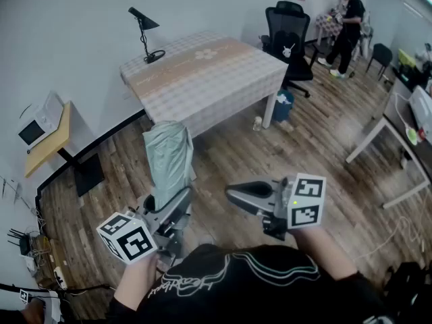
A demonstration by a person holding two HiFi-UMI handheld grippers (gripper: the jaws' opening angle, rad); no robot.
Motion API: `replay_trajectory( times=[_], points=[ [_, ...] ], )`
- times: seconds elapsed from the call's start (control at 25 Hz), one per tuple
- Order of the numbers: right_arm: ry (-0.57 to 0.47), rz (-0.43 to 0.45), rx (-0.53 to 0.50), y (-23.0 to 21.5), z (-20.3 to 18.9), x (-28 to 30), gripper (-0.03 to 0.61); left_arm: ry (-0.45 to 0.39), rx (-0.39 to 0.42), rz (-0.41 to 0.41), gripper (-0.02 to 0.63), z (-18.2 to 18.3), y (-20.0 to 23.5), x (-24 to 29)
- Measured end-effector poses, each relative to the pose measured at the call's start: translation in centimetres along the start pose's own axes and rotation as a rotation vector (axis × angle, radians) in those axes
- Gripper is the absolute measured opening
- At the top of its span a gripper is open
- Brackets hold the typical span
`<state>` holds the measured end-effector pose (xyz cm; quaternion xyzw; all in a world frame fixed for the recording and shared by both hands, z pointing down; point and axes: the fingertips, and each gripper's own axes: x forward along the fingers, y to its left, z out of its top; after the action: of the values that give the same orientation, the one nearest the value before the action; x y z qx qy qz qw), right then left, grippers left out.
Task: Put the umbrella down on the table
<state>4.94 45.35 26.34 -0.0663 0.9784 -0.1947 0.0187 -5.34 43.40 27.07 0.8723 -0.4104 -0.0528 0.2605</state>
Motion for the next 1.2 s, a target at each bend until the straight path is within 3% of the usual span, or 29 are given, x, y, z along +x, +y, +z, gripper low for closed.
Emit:
replay_trajectory(
  times=[0.64,0.92,1.2],
  points=[
    [-0.016,-0.035,0.028,-1.1,-0.6,-0.2,0.011,0.037,-0.032,-0.010,0.265,-1.0,0.7,0.6],
    [-0.019,-0.055,0.108,-4.2,-1.0,0.2,0.011,0.058,-0.064,-0.035,0.265,-0.8,2.7,3.0],
    [-0.013,-0.097,0.120,-8.9,0.1,1.7,0.011,0.077,-0.072,-0.064,0.265,0.6,6.1,6.2]
  ],
)
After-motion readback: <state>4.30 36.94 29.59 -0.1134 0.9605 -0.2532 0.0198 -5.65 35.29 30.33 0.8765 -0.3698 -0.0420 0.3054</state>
